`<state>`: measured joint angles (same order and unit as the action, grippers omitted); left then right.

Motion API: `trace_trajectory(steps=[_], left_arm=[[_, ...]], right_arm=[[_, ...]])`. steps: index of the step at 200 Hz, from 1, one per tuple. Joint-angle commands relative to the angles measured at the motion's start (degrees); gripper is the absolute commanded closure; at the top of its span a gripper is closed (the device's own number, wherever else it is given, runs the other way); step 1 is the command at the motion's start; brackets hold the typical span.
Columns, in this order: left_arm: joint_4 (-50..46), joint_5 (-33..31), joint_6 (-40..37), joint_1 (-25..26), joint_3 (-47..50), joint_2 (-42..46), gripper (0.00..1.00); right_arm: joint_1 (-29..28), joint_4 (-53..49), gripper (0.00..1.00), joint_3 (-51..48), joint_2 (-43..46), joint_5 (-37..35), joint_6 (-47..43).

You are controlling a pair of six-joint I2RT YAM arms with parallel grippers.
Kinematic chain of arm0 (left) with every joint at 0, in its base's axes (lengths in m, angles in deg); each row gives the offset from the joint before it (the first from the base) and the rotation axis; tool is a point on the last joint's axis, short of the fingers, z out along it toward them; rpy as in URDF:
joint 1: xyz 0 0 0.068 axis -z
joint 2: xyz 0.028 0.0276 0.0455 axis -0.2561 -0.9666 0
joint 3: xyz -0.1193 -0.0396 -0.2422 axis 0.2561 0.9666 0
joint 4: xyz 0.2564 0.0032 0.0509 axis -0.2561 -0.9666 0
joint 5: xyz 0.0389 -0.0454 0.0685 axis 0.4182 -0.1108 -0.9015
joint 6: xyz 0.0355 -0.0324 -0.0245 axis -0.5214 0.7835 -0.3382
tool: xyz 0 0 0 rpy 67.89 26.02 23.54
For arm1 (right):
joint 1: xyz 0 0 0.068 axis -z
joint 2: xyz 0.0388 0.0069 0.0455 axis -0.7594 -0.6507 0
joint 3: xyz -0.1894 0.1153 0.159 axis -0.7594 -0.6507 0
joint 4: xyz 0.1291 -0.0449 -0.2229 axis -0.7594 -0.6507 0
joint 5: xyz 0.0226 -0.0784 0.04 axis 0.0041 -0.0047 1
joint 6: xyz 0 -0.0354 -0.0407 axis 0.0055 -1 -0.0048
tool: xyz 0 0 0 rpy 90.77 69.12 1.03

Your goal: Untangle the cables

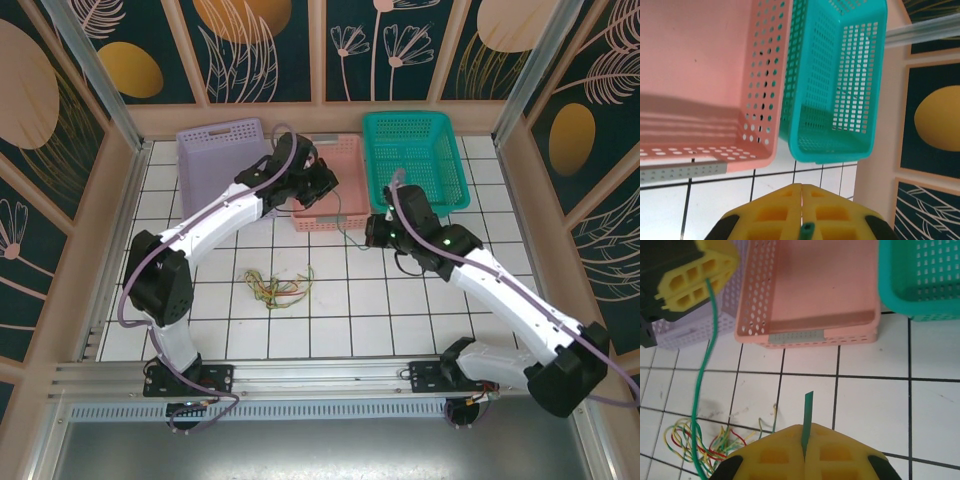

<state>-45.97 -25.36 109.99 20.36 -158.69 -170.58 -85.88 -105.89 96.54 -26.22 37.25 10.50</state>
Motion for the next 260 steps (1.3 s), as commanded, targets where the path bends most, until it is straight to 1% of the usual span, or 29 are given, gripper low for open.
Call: trace_trajectory(steps=[1,4,19,28,34,37,39,47,52,61,75,87,100,115,127,148,166,175,188,205,206,211,212,216,218,222,240,250,260], left_arm=[[-0.9,-2.56,-3.36,-2.24,-1.13,2.41,1.0],[-1.05,-2.58,-3.8,-2.49,-1.12,2.57,1.0],[-1.38,-2.43,-5.42,-3.33,-0.68,3.56,1.0],[-1.22,-2.26,-6.06,-3.81,-0.03,4.29,1.0],[-0.81,-2.11,-6.54,-4.04,0.38,4.69,1.0],[-0.59,-2.01,-6.71,-4.05,0.59,4.87,1.0],[-0.41,-1.88,-6.81,-4.12,0.75,4.97,1.0],[0.29,-1.12,-7.01,-4.09,1.07,5.08,1.0],[0.58,-0.51,-7.09,-4.15,1.09,5.06,1.0],[1.3,0.79,-7.12,-4.17,1.13,4.78,1.0],[1.28,1.7,-7.6,-4.1,0.78,4.26,1.0],[0.14,1.18,-8.26,-4.13,0.19,3.79,1.0],[-1.03,0.71,-9.12,-4.24,-0.78,3.06,1.0],[-1.62,0.57,-10.05,-4.29,-2.08,1.65,1.0],[-1.71,0.55,-11.09,-4.54,-3.42,0.13,1.0],[-2.54,-0.46,-13.5,-6.27,-7.95,-3.6,1.0],[-3.76,-0.14,-16.41,-8.38,-14.89,-8.47,1.0],[-5.53,-0.6,-18.6,-9.14,-19.63,-11.86,1.0],[-8.5,-0.93,-21.35,-10.24,-26.92,-16.93,1.0],[-10.25,-0.84,-23.37,-11.57,-35.01,-22.98,1.0],[-10.21,-0.89,-23.43,-11.61,-35.37,-23.27,0.99],[-9.96,-0.75,-23.49,-11.99,-36.89,-24.66,0.85],[-9.93,-0.71,-23.49,-12.04,-37.28,-24.82,0.83],[-9.68,-0.47,-23.42,-12.36,-38.65,-26.02,0.67],[-9.63,-0.4,-23.36,-12.53,-39.36,-26.55,0.6],[-9.7,-0.33,-23.12,-12.79,-40.75,-27.42,0.52],[-12.31,0.09,-22.11,-13.97,-46.97,-32.42,0.35],[-13.21,1.54,-21.56,-14.57,-48.66,-33.85,0.27],[-13.38,2.31,-21.35,-14.81,-48.43,-33.86,0.24]], right_arm=[[8.72,-2.38,1.0,-6.77,7.94,1.48,14.97],[10.09,-2.32,1.0,-8.22,9.08,1.83,16.59],[17.8,-2.64,1.0,-16.01,15.09,8.96,28.66],[21.06,-1.7,1.0,-21.06,18.34,12.87,34.75],[22.85,-0.73,1.0,-24.91,21.32,16.02,40.68],[23.07,-0.13,1.0,-25.83,22.2,16.8,42.03],[23.43,0.88,1.0,-27.59,23.44,17.78,45.06],[23.63,3.03,1.0,-31.36,26.39,19.52,51.29],[23.48,4.52,1.0,-33.96,28.59,20.3,56.35],[23.25,7.09,1.0,-36.97,32.04,20.34,62.53],[23.28,9.46,1.0,-38.85,35.27,18.44,68.38],[23.37,10.47,1.0,-38.41,35.67,16.83,70.03],[23.29,12.29,1.0,-36.79,33.59,15.91,69.74],[22.7,13.33,1.0,-32.55,28.57,14.77,66.46],[20.91,13.87,1.0,-28.74,24.24,12.53,64.75],[16.67,17.22,1.0,-23.58,16.84,7.55,66.79],[12.12,18.73,1.0,-18.04,9.32,3.39,68.83],[10.07,19.71,1.0,-14.95,4.43,2.43,69.61],[8.33,20.02,1.0,-10.2,-1.57,2.41,69.69],[6.79,18.9,1.0,-2.88,-9.89,-0.11,67.13],[6.78,18.8,1.0,-2.44,-10.5,-0.25,66.98],[6.68,18.33,1.0,-0.48,-13.03,-0.71,66.2],[6.68,18.25,1.0,-0.05,-13.52,-0.86,66.07],[6.67,17.76,1.0,1.53,-15.68,-1.76,65.26],[6.67,17.62,1.0,1.84,-16.12,-1.96,65.12],[6.67,16.78,1.0,3.78,-18.14,-2.9,64.69],[7.0,15.09,1.0,7.41,-23.51,-6.36,65.39],[7.49,14.78,1.0,8.83,-26.06,-7.54,66.31],[7.96,14.33,1.0,10.23,-28.35,-8.58,67.04]])
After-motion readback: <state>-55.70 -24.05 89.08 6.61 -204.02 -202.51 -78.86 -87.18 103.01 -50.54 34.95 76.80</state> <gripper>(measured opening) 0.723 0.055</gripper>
